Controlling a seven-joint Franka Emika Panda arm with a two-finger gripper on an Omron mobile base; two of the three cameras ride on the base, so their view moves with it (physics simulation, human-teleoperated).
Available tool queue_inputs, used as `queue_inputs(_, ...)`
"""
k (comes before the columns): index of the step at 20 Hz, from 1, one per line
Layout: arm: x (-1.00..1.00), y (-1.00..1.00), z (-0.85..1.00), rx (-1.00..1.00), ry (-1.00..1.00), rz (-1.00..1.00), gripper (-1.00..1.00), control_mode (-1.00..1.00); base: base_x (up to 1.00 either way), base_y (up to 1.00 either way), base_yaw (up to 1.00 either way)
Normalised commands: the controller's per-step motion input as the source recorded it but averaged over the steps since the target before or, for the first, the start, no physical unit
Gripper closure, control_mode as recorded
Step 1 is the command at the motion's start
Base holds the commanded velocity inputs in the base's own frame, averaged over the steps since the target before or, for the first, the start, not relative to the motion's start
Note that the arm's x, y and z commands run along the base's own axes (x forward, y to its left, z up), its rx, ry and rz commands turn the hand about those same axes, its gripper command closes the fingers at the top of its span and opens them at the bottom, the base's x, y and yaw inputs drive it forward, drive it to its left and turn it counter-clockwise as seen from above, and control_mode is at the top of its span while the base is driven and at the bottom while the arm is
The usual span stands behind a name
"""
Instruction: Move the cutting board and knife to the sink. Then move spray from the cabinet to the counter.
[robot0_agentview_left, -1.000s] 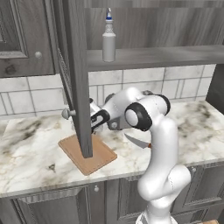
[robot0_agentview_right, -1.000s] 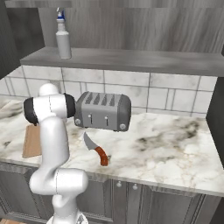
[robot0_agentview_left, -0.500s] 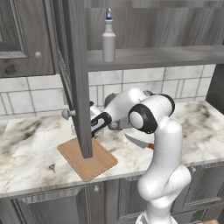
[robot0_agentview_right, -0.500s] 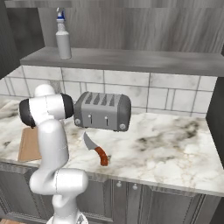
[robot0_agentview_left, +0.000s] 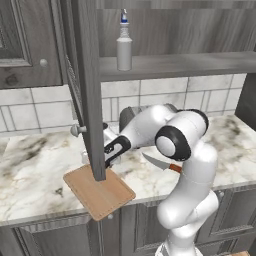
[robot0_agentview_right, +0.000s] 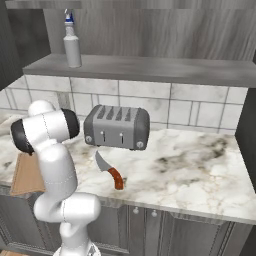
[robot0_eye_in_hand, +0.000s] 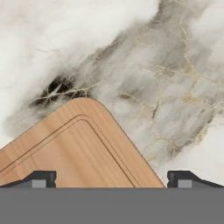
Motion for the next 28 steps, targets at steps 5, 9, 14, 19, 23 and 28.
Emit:
queue_inputs(5,-0.31,0.00,-0.16,0.00,0.02,-0.02,-1.00,-1.00,0.00,0.00,0.00)
queue_inputs(9,0.07,-0.06,0.40,0.05,-0.03,-0.09,-1.00,-1.00,0.00,0.00,0.00)
queue_inputs(14,-0.13,-0.08,0.99,0.18,-0.15,-0.02,-1.00,-1.00,0.00,0.00,0.00)
queue_inputs(19,-0.62,-0.25,0.99,0.16,-0.09,0.00,-1.00,-1.00,0.00,0.00,0.00)
queue_inputs(23,-1.00,-0.40,0.97,0.03,-0.02,0.08,-1.00,-1.00,0.00,0.00,0.00)
queue_inputs(28,-1.00,-0.23,1.00,0.00,0.00,0.15,-1.00,-1.00,0.00,0.00,0.00)
